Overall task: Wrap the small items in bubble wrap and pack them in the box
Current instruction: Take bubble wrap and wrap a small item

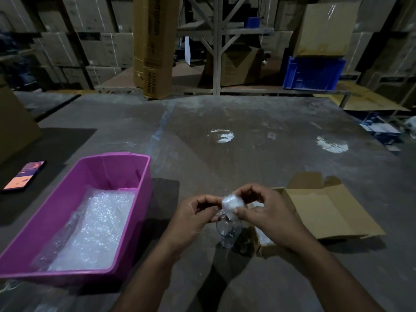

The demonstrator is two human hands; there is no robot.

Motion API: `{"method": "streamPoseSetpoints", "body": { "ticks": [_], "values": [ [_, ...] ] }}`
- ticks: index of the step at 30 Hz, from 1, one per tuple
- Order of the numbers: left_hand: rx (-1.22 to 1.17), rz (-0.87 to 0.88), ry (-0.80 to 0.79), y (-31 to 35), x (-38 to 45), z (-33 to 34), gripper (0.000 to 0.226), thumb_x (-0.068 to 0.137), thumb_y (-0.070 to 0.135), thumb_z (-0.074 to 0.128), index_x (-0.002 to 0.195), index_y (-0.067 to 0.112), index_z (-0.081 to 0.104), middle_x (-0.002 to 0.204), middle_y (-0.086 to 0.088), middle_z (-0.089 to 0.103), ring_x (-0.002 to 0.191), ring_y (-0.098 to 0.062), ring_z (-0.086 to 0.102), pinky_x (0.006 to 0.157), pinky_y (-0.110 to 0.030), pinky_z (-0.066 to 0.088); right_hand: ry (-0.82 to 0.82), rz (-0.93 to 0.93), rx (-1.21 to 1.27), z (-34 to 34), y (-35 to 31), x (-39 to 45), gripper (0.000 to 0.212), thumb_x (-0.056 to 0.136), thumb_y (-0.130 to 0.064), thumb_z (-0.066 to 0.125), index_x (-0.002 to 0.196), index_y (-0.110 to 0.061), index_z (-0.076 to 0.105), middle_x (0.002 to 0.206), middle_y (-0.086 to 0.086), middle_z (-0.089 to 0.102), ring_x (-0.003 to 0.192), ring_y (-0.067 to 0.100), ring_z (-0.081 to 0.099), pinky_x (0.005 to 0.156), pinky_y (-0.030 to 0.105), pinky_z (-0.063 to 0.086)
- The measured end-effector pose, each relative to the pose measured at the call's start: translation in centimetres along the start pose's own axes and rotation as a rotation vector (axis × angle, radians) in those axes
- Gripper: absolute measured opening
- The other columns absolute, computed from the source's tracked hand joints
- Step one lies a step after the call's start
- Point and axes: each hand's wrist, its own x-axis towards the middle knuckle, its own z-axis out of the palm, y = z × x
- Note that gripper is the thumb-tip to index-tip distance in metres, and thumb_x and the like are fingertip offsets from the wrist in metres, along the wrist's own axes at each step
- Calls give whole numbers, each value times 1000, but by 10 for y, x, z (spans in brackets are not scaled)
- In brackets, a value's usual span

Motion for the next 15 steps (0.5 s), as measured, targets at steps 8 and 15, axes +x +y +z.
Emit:
{"method": "streamPoseSetpoints", "body": {
  "ticks": [8,15],
  "values": [
    [398,-66,85,-38,-1,-14,65,77,13,81,131,39,58,124,11,62,101,0,62,79,-22,55,-138,-89,-676,20,18,20,27,82,-28,77,105,-34,65,100,-15,65,89,0,59,79,22,52],
    [458,-69,102,-50,-7,-4,72,71,16,90,131,36,57,120,16,61,97,1,61,78,-20,56,-261,-148,-965,41,32,31,17,75,-20,70,78,-29,55,91,-9,58,81,11,55,70,27,47]
  ]
}}
